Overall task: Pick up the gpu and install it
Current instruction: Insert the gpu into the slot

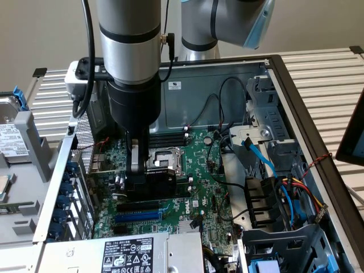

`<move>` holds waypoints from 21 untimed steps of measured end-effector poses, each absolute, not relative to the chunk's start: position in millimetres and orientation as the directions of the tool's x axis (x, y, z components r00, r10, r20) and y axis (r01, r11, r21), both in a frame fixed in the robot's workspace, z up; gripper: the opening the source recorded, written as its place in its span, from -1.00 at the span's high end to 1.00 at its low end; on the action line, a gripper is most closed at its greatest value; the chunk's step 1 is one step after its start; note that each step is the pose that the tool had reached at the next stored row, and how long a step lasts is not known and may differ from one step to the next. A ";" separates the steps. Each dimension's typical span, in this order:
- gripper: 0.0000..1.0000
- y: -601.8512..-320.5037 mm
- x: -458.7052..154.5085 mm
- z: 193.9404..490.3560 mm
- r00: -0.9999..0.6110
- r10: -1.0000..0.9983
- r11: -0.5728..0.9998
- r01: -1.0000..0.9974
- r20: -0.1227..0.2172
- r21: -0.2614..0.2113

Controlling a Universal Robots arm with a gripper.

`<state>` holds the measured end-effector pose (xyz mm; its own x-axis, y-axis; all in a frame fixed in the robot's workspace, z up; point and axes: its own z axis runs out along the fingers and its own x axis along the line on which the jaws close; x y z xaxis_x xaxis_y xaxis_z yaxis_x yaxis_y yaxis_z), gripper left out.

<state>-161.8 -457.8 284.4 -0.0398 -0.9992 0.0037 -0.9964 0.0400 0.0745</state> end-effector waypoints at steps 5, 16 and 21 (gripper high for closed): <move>0.47 -457.8 -161.8 283.8 -0.040 -0.999 0.040 -0.996 0.003 0.074; 0.47 -457.9 -161.8 280.5 -0.040 -0.999 0.040 -0.996 0.004 0.074; 0.47 -458.1 -162.0 278.6 -0.040 -0.999 0.040 -0.997 0.004 0.073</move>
<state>-162.0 -458.1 278.6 -0.0397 -0.9992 0.0040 -0.9965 0.0399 0.0731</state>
